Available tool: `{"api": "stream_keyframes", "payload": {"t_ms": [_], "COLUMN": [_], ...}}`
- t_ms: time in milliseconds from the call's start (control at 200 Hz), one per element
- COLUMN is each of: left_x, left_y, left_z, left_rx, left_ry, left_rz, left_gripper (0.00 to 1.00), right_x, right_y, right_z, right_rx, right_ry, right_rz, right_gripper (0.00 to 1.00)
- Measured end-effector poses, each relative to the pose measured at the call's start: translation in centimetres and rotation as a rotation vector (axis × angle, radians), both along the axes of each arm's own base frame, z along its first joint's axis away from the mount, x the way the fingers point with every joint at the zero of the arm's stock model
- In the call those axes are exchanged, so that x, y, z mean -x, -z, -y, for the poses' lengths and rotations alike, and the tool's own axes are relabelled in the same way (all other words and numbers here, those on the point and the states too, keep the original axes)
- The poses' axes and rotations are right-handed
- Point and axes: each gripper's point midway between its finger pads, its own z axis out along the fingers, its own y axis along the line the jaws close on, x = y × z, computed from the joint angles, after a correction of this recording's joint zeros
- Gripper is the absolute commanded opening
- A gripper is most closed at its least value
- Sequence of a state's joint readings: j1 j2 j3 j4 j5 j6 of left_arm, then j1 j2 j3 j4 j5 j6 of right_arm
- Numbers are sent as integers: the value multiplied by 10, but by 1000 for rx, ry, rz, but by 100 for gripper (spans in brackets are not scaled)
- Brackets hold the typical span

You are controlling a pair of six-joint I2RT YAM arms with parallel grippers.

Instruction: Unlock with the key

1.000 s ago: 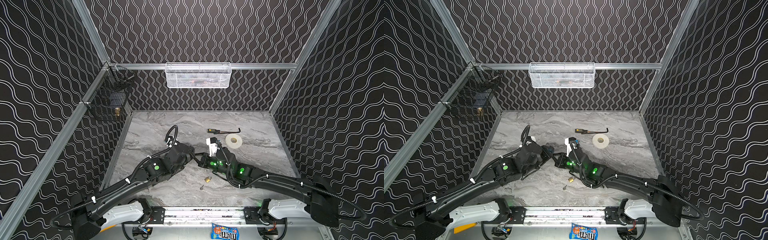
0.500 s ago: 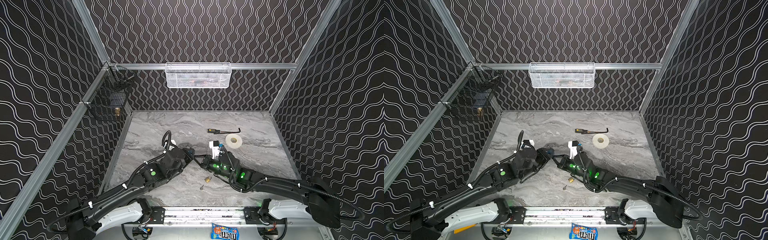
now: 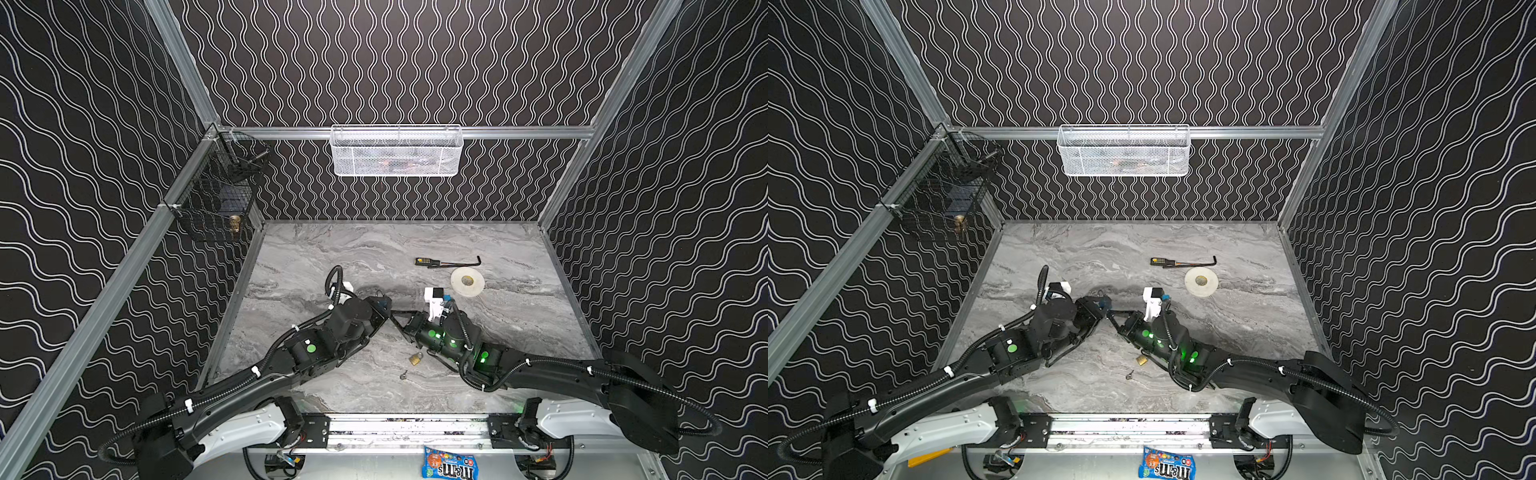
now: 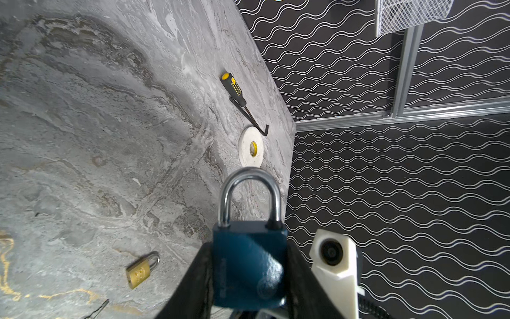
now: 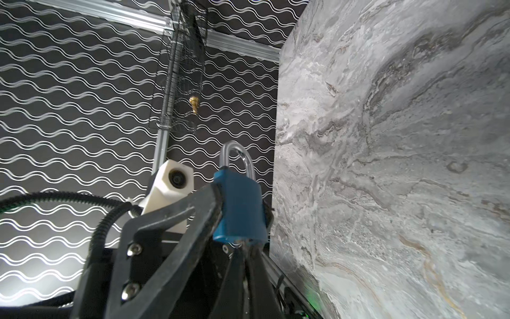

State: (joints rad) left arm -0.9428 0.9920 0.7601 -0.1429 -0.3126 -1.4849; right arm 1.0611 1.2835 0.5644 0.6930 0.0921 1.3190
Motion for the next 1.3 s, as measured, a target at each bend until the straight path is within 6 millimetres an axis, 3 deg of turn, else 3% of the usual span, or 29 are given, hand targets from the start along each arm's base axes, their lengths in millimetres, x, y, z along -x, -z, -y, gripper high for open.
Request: {"api": "stream_keyframes", "payload": {"t_ms": [1301], "left_x": [-3], "left_y": [-10], "left_z": [1], "left_rx": [8], "left_ry": [-46], "left_rz": [55], "left_gripper": [0], "right_x": [-2], "right_y": [-6], "right_z": [-1], "right_rx": [-146], "right_ry": [32], "right_rz": [-92], "right_gripper": [0]}}
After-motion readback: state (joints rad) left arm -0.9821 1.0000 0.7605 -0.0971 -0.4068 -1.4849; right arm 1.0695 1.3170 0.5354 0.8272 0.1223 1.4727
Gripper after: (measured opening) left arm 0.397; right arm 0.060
